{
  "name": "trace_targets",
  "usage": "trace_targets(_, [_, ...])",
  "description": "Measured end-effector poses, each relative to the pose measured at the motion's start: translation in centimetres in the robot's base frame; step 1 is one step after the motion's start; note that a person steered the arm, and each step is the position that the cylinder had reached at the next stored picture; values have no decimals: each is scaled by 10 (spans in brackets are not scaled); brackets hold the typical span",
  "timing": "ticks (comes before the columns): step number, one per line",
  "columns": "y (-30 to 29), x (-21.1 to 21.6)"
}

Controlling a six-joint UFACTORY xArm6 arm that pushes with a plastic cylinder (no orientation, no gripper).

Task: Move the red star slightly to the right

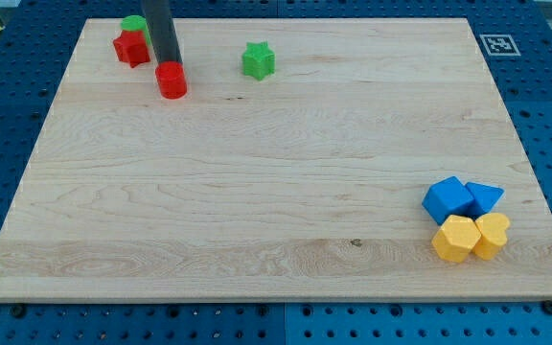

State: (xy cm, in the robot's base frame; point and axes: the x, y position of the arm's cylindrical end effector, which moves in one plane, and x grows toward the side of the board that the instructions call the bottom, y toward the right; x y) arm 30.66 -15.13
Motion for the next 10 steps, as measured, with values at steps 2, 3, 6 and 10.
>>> trace_targets(2, [-71, 30])
trace_targets(3, [-117, -19])
trace_targets(6, [-104, -45])
trace_targets(10, [-33, -51])
